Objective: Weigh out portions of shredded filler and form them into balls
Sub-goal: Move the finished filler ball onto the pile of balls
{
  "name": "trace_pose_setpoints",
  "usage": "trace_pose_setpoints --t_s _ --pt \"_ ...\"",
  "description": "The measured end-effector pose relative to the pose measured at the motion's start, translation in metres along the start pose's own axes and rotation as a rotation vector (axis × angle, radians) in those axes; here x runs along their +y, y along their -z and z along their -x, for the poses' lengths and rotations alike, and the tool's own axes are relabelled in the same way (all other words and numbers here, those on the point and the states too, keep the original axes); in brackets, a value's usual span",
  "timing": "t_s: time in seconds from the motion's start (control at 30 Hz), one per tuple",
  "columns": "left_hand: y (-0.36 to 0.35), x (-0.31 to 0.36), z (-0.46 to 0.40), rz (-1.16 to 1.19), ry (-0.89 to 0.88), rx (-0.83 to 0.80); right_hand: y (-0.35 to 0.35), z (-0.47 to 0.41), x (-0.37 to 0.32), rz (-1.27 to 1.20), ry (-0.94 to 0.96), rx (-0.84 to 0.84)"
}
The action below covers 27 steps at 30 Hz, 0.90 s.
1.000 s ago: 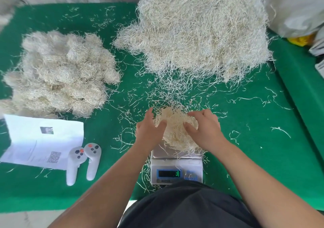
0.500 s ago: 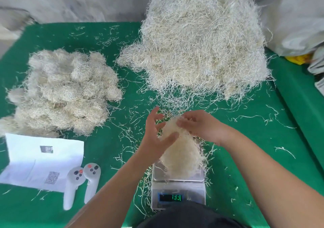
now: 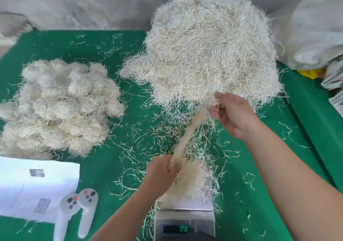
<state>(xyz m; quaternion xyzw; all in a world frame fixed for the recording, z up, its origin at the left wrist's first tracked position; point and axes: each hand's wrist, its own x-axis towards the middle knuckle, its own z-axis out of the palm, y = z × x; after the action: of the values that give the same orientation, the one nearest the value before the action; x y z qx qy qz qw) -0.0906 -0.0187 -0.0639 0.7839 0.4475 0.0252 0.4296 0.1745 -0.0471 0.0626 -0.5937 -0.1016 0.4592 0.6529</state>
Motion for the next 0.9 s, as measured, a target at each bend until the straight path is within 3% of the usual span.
trace_pose_setpoints --t_s 0.07,0.17,0.37,0.47,0.53,0.63,0.8,0.9 --pt "0.000 -0.004 0.000 -0.106 0.011 -0.029 0.001 -0.010 -0.011 -0.087 -0.015 0.086" --pt "0.001 -0.008 0.004 -0.052 -0.008 -0.091 -0.002 -0.022 -0.022 -0.130 0.019 0.153" --pt "0.001 -0.033 0.019 -0.080 0.037 -0.197 -0.001 -0.044 -0.070 -0.331 0.309 0.272" --pt "0.002 -0.044 0.035 0.156 0.088 -0.197 -0.002 -0.055 -0.082 0.027 0.272 0.234" --pt "0.001 -0.037 0.032 0.210 0.087 -0.149 -0.008 -0.063 -0.073 0.276 0.177 0.175" --pt "-0.003 -0.018 0.021 0.210 0.055 -0.109 -0.012 -0.070 -0.058 0.437 0.085 0.043" --pt "-0.001 0.009 0.014 0.262 0.032 -0.107 0.003 -0.060 -0.037 0.891 0.226 0.046" --pt "0.002 0.016 0.010 0.061 -0.021 -0.086 0.012 -0.027 -0.001 0.954 0.283 -0.021"
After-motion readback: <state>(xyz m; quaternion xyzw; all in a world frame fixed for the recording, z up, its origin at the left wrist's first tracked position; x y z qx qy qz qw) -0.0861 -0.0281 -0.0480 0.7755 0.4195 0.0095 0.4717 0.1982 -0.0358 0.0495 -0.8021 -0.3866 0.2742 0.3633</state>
